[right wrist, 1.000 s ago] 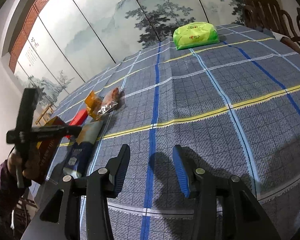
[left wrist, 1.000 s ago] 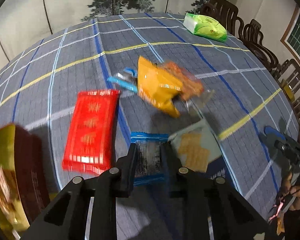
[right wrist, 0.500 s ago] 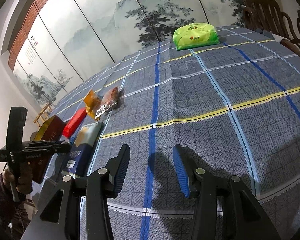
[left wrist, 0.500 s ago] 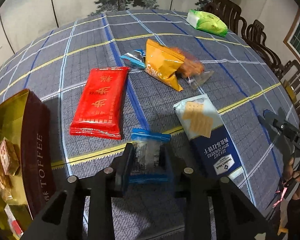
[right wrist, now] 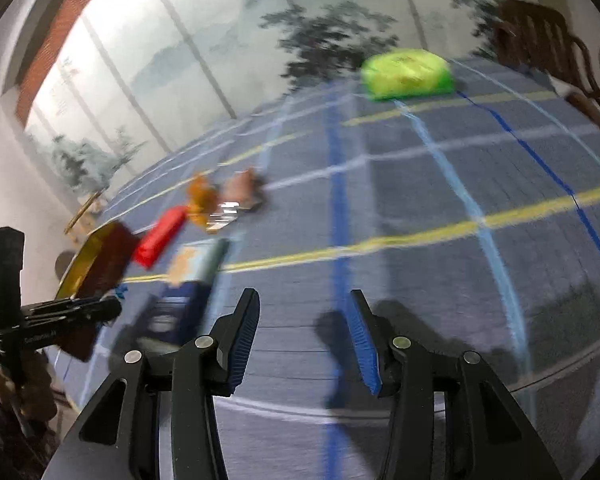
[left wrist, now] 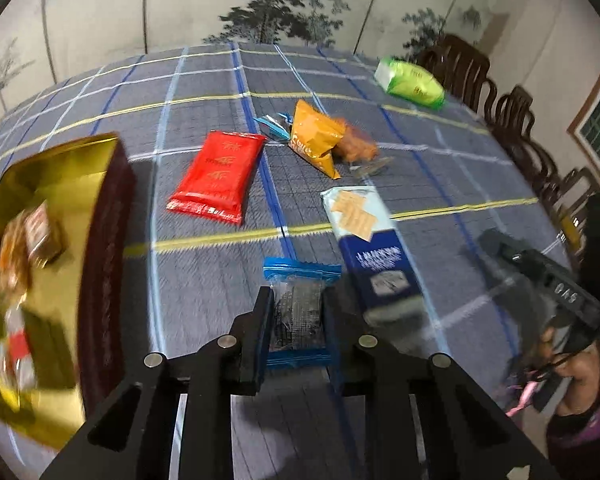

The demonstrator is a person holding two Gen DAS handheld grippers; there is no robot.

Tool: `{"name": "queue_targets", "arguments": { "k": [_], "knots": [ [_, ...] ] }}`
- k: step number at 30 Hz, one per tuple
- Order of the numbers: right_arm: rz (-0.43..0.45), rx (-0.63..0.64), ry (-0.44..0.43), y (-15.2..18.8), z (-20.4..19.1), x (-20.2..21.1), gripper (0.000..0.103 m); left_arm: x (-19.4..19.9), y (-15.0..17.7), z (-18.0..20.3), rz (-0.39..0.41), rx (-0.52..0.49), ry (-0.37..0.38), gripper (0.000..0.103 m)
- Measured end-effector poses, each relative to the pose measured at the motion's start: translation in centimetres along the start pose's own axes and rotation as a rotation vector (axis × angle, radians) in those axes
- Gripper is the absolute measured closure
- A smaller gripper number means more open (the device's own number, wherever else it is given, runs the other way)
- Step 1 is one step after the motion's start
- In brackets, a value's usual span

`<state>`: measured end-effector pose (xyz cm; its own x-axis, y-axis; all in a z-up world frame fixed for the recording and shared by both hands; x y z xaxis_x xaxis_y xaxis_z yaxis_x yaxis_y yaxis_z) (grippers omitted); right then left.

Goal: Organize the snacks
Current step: 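Lift the blue-edged packet with the left gripper while the right grasps the cracker box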

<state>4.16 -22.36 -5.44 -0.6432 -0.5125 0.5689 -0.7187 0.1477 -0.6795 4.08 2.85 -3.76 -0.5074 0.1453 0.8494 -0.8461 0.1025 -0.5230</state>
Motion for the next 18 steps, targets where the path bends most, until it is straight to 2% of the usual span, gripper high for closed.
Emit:
{"name": "queue_targets", "arguments": {
  "k": [2, 5, 8, 10, 13, 18],
  "knots": [
    [-0.022, 0.038, -0.050, -0.3, -2.6, -0.5, 0.052, 1.5, 0.7, -0.5, 0.011, 0.021, 0.016, 0.082],
    [-0.052, 0.073, -0.095, -0.4, -6.3, -2.0, 0.033, 3.8, 1.3, -1.2, 0.038, 0.042, 0.032, 0.082],
    [-0.112, 0.104, -0.097, 0.2, -9.1, -4.6, 0.031, 5.6, 1.6, -1.9, 0.070, 0.047, 0.019, 0.082],
    [-0.143, 0.134, -0.072, 0.3, -10.7, -6.3, 0.031, 6.6, 1.8, -2.6, 0.087, 0.048, 0.020, 0.082],
    [-0.188, 0.171, 0.015, 0.3, -12.0, -8.9, 0.031, 7.6, 2.0, -3.6, 0.109, 0.056, 0.010, 0.082],
    [-0.221, 0.184, 0.108, 0.2, -11.8, -10.7, 0.032, 8.7, 2.5, -5.8, 0.127, 0.090, 0.020, 0.082]
  ]
}}
Point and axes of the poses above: each gripper's, at about its wrist camera, not at the fingertips, and x roughly against the way its jaws point, z to its right, y to its underside, the point moved 1 cm from there along -x, roughly the way its jaws point, and after that the axes turned 9 degrees about -y, right-handed, at the moved point
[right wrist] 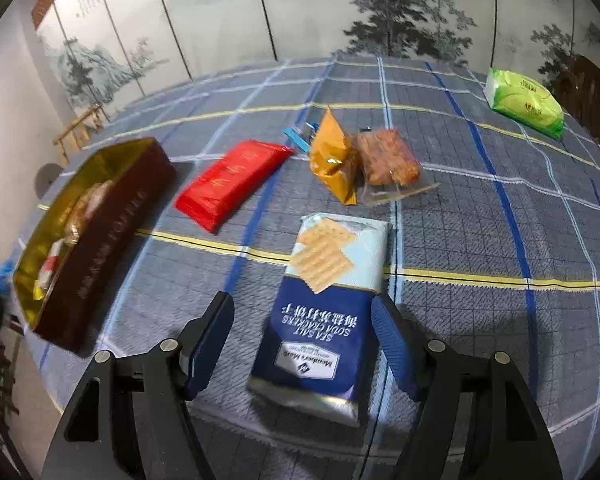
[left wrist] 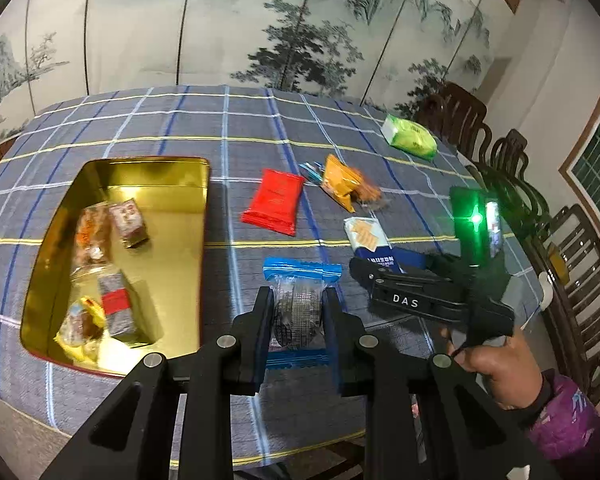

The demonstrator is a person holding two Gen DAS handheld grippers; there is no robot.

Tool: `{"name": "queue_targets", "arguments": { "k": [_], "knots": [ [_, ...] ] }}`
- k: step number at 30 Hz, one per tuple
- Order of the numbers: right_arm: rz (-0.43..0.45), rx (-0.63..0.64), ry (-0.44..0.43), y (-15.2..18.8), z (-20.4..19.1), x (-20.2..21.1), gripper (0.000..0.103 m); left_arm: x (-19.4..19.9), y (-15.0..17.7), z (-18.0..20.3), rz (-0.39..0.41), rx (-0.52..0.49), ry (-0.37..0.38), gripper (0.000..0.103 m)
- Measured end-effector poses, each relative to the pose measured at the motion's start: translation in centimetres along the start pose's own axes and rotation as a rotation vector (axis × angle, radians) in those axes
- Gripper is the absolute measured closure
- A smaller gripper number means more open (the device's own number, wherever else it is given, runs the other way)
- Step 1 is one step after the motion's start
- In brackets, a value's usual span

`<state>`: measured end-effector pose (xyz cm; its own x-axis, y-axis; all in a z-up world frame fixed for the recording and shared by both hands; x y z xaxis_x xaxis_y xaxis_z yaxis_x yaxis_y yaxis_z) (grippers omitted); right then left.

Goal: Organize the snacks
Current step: 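Lift the blue-edged packet with the left gripper while the right grasps the cracker box, then lower the blue-edged packet into the gold tin and open the left gripper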

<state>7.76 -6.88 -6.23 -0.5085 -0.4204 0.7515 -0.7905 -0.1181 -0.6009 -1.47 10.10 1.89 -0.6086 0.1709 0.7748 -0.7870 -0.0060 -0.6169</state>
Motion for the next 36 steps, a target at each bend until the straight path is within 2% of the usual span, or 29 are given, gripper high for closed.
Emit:
{"name": "queue_targets", "arguments": {
  "k": [2, 4, 5, 6, 9, 12, 16, 23, 32, 36],
  "knots": [
    [-0.039, -0.003, 0.035, 0.1, 0.3, -0.7, 0.032, 0.5, 0.1, -0.9, 0.008, 0.015, -0.004, 0.082],
    [-0.037, 0.029, 0.077, 0.3, 0.3, -0.8, 0.034, 0.9, 0.1, -1.9, 0.018, 0.026, -0.012, 0.082],
    [-0.042, 0.043, 0.095, 0.3, 0.2, -0.8, 0.039, 1.1, 0.1, -2.4, 0.022, 0.034, -0.019, 0.082],
    [-0.043, 0.053, 0.095, 0.2, 0.2, -0.7, 0.047, 1.4, 0.1, -3.1, 0.027, 0.046, -0.025, 0.082],
    [-0.044, 0.083, 0.071, 0.3, 0.5, -0.3, 0.051, 2.0, 0.3, -4.5, 0.033, 0.068, -0.040, 0.082],
    [-0.030, 0.078, 0.036, 0.5, 1.1, 0.4, 0.052, 2.4, 0.1, -6.1, 0.047, 0.073, -0.071, 0.082],
    [0.024, 0.036, 0.035, 0.2, 2.8, 1.7, 0.052, 2.2, -0.4, -7.4, 0.056, 0.049, -0.099, 0.082],
    [0.123, -0.088, 0.077, -0.4, 6.9, 3.3, 0.052, -0.1, -1.9, -8.0, 0.057, 0.016, -0.137, 0.082],
    [0.137, -0.180, 0.093, 0.4, 9.7, 3.0, 0.052, -4.0, -4.6, -8.8, 0.043, -0.005, -0.183, 0.081],
    [0.146, -0.177, 0.096, 0.5, 9.9, 3.0, 0.052, -6.3, -5.7, -9.0, 0.013, -0.009, -0.195, 0.081]
  ]
}}
Point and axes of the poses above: each gripper's, at about its wrist camera, not at the fingertips, and x roughly against the way its jaws point, z to its right, y to its underside, the point moved 1 cm from there along -x, roughly the way its jaws point, and after that the axes turned 9 degrees about -y, right-handed, at the moved point
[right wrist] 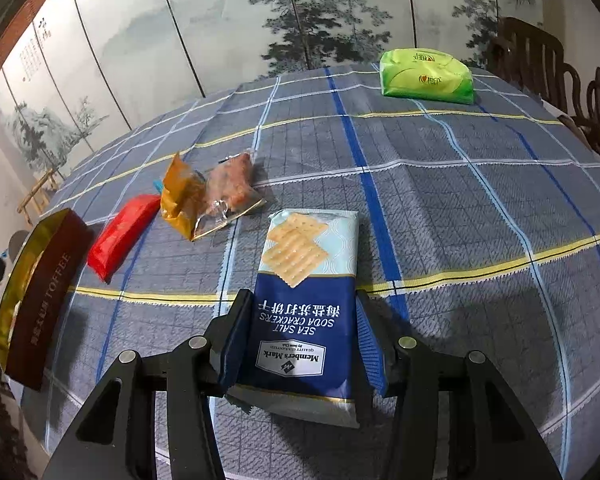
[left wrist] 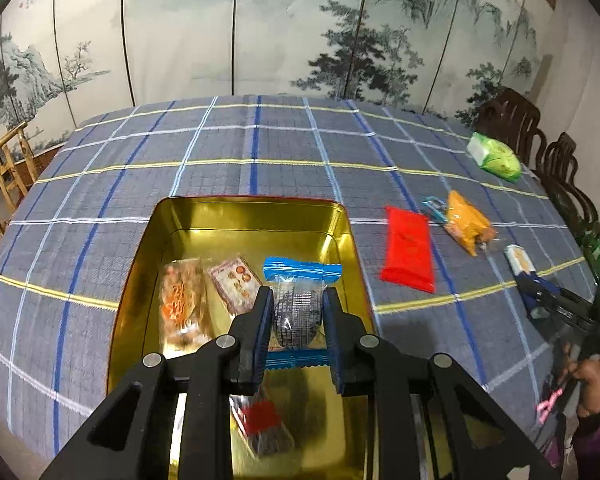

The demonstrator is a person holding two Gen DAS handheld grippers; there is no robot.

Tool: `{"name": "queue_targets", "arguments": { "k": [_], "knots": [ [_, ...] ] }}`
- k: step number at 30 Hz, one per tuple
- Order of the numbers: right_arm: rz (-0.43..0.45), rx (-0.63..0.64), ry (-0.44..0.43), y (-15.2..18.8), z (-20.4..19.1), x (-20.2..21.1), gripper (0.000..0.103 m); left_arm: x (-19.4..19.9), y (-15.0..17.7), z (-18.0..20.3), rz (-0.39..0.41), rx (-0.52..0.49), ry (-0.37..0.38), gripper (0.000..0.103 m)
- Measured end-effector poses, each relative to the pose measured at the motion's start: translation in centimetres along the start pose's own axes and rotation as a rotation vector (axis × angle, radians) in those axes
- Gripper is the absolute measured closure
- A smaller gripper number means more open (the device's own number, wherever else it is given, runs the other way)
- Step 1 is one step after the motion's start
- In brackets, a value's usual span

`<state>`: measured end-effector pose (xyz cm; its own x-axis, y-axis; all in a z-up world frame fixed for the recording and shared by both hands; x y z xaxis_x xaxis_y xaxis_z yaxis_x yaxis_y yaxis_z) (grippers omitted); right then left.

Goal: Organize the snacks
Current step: 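Lower the blue-edged packet into the gold tin and open the left gripper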

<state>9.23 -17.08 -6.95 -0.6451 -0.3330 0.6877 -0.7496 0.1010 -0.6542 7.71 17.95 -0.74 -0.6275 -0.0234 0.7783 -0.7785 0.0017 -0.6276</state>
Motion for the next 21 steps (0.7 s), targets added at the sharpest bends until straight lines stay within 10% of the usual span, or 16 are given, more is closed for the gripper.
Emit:
{"name": "queue_targets", "arguments": {
  "k": [21],
  "knots": [
    [0.019, 0.011, 0.002, 0.3, -0.1, -0.1, 0.052, -4.8, -2.3, 2.4, -0.026, -0.060, -0.076, 0.080]
  ]
}}
Point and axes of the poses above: each gripper's, at about its wrist camera, not at the fingertips, and x roughly against the way its jaws point, z to its right, y to its underside, the point moved 1 cm from there along -x, roughly the way its jaws point, and after that the axes turned 9 degrees about -y, right-handed, at the moved point
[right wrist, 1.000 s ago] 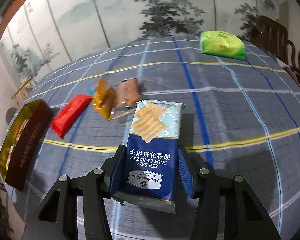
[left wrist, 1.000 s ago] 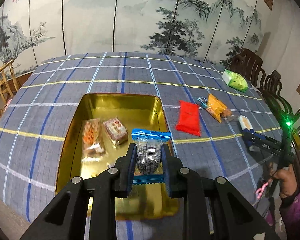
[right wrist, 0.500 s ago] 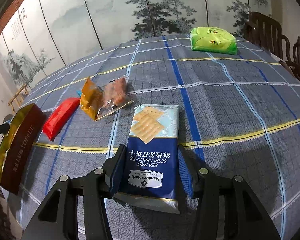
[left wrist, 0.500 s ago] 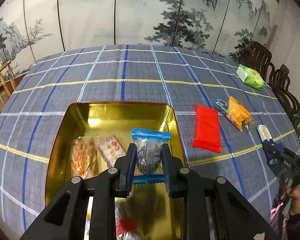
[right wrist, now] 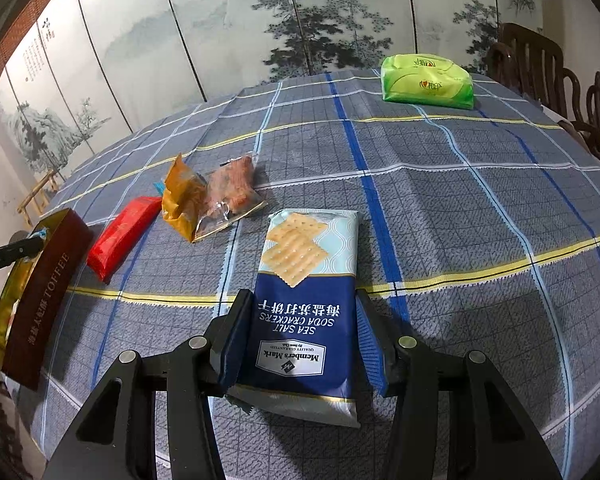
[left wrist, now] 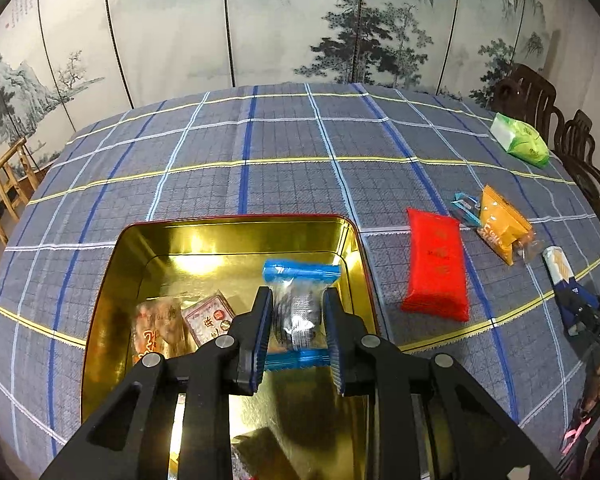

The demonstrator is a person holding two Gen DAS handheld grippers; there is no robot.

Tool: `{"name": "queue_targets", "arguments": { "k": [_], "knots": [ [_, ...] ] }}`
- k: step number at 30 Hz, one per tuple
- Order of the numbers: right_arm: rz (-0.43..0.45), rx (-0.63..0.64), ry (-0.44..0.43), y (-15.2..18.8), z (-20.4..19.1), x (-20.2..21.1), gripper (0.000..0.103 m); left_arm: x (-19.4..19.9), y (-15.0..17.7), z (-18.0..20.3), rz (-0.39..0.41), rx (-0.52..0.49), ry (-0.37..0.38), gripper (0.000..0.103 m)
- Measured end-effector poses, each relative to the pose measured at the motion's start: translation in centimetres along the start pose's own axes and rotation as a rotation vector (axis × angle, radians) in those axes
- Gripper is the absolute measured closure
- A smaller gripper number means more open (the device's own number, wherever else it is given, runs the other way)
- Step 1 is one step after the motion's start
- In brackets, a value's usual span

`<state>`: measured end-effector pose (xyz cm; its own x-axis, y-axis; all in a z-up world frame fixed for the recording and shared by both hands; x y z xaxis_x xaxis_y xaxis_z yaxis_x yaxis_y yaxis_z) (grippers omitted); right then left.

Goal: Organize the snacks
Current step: 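Lower the blue-edged packet into the gold tin and open the left gripper, then carry the soda cracker box into the gold tin and open the right gripper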

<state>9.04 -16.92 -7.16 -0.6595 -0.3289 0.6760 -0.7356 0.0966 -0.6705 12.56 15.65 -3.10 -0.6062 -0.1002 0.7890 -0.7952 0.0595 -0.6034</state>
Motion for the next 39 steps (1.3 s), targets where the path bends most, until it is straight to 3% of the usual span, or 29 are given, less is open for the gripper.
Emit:
{"name": "queue_targets", "arguments": {
  "k": [6, 14, 20, 28, 39],
  "knots": [
    [0.000, 0.000, 0.000, 0.0, 0.0, 0.0, 0.052, 0.2, -0.3, 0.2, 0.013, -0.006, -0.006, 0.078],
    [0.000, -0.001, -0.002, 0.0, 0.0, 0.0, 0.052, 2.1, 0.1, 0.8, 0.055, -0.017, -0.048, 0.058],
    [-0.007, -0.003, -0.005, 0.2, -0.3, 0.1, 0.052, 5.2, 1.5, 1.3, 0.097, -0.040, -0.125, 0.049],
    [-0.031, -0.022, -0.091, 1.5, -2.1, 1.5, 0.052, 8.7, 3.6, 1.6, 0.125, -0.020, -0.144, 0.042],
    [-0.057, 0.000, -0.216, 2.5, -6.6, 3.0, 0.052, 10.1, 5.4, 1.7, 0.107, -0.015, -0.155, 0.035]
  ]
}}
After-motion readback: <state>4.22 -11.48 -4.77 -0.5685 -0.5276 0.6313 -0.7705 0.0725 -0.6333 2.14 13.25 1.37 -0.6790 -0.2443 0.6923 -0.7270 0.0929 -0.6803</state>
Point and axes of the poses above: each gripper's, at about its wrist camera, not at the fingertips, and x roughly against the way its jaws point, z to its right, y to its underside, the point moved 1 cm from there along -x, roughly the way its jaws point, and after that the axes turned 9 degrees about -y, right-handed, at the moved point
